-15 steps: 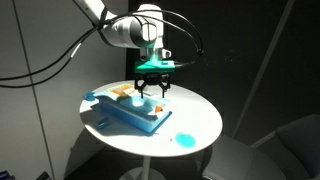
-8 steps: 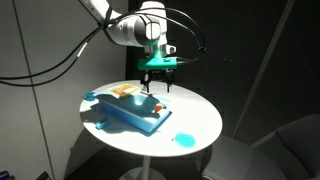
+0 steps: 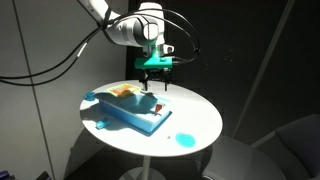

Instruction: Remove the orange cup from the sink and place it on the table without changing its upside down position

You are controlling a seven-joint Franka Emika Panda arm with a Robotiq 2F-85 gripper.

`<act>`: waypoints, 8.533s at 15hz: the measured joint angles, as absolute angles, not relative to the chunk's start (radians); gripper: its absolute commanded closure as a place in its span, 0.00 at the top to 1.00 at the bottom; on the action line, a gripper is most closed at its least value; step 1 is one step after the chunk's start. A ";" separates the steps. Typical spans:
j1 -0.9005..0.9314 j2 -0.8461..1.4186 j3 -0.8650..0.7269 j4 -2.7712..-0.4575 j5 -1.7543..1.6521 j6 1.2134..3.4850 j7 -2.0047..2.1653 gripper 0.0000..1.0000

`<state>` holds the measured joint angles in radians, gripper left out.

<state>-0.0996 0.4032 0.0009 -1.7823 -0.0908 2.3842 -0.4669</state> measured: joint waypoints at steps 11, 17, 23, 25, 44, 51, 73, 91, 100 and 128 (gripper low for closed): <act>-0.100 0.406 0.007 -1.781 -0.088 2.384 -0.467 1.00; -0.099 0.471 0.055 -1.727 -0.060 2.397 -0.469 1.00; -0.094 0.551 0.072 -1.672 -0.060 2.420 -0.468 1.00; -0.094 0.563 0.072 -1.665 -0.060 2.428 -0.468 1.00; -0.102 0.614 0.038 -1.645 -0.072 2.450 -0.467 1.00; -0.109 0.633 0.037 -1.640 -0.072 2.455 -0.468 1.00; -0.117 0.665 0.042 -1.617 -0.072 2.455 -0.472 1.00; -0.117 0.689 0.053 -1.608 -0.072 2.455 -0.472 0.14; -0.117 0.689 0.059 -1.602 -0.072 2.455 -0.472 0.14; -0.067 0.569 0.075 -1.674 -0.072 2.396 -0.410 0.14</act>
<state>-0.0669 0.5689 0.0746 -1.6742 -0.0720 2.3955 -0.4102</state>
